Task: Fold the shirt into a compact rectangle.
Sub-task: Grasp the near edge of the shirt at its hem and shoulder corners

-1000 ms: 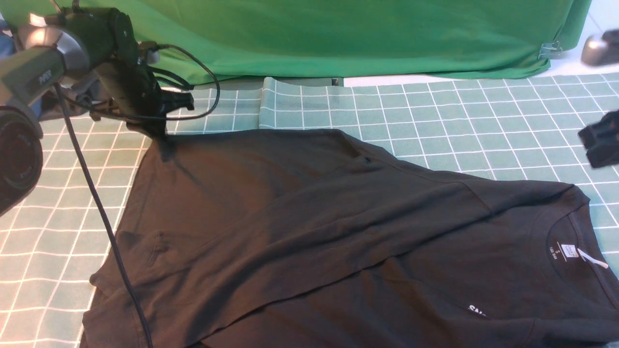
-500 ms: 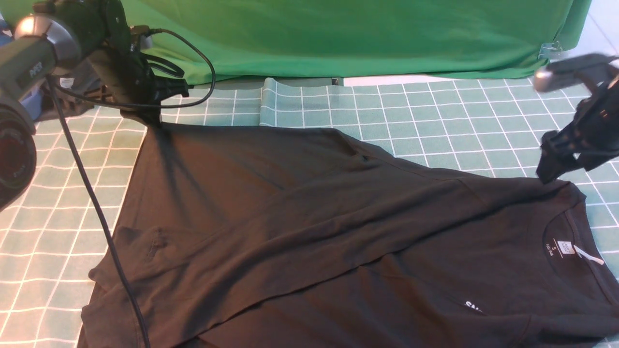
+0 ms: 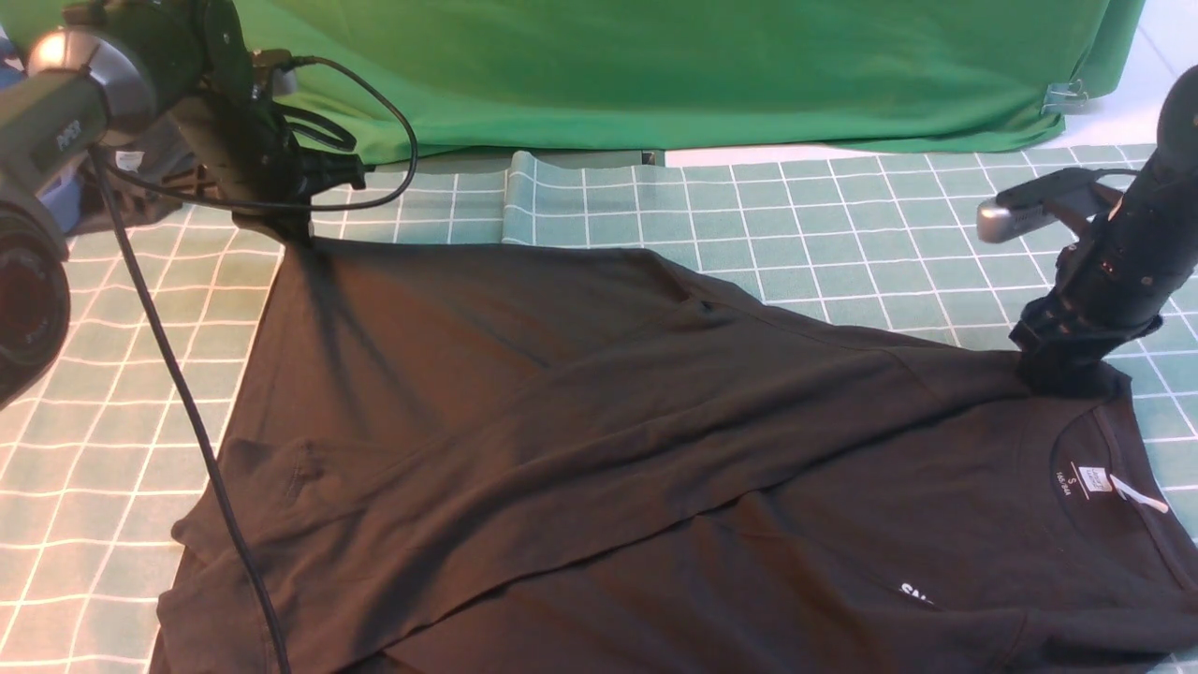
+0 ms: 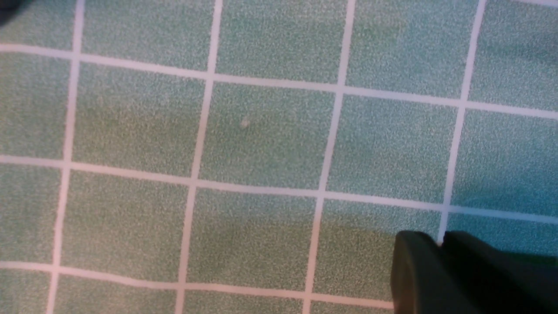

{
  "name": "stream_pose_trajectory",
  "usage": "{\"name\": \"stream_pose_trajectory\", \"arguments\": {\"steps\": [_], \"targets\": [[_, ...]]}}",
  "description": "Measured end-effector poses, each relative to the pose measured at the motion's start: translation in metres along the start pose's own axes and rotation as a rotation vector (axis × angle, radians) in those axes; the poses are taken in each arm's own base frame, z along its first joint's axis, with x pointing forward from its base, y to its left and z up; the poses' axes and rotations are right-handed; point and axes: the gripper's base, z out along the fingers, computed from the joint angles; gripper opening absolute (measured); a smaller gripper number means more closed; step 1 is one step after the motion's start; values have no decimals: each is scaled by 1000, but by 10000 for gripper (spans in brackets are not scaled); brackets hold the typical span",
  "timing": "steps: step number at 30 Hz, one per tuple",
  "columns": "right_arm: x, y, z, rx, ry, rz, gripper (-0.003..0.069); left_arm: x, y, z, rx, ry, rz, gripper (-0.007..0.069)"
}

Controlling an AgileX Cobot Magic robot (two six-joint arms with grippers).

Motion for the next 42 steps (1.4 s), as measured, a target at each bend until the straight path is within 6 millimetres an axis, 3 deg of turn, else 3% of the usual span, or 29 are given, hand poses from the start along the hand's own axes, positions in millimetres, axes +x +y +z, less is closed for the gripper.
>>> {"name": "stream_pose_trajectory", "arguments": {"steps": [1,2,5,13,18,23,25,29,30,31,32,33,35,37,40,42], "targets": [[0,0,0,1,-1,0,167,0,0,0,0,0,0,13],[-2,-1,-2,3,-9,-8,91,-1,0,0,0,-5,-22,13],[-10,-3,-10,18,-42,-15,39,-3,0,-3,2,-18,-42,13],[-37,-12,-41,87,-196,37,36,-21,1,-19,-10,-129,-63,13],[-44,-16,-43,120,-269,79,54,-24,8,-21,-72,-157,-66,13],[-47,-19,-38,133,-303,127,158,-25,14,-21,-80,-161,-78,20],[-49,-21,-37,146,-322,134,237,-25,15,-22,-91,-163,-71,43],[-52,-22,-46,144,-315,155,465,-27,18,-33,-122,-168,-58,148],[-52,-22,-46,144,-315,160,475,-28,18,-35,-123,-172,-58,155],[-53,-21,-56,124,-278,189,538,-29,20,-49,-138,-174,-57,216],[-52,-19,-60,110,-249,197,556,-31,20,-59,-143,-188,-56,246],[-53,-19,-65,105,-243,200,561,-32,20,-65,-147,-195,-57,268],[-51,-13,-90,70,-178,230,554,-35,22,-108,-149,-220,-40,342],[-50,-10,-97,69,-180,240,540,-33,21,-124,-138,-212,-23,347],[-40,11,-138,77,-229,226,421,-21,13,-166,-75,-207,26,243],[-27,30,-161,79,-256,191,302,-3,2,-186,-16,-188,48,100]]}}
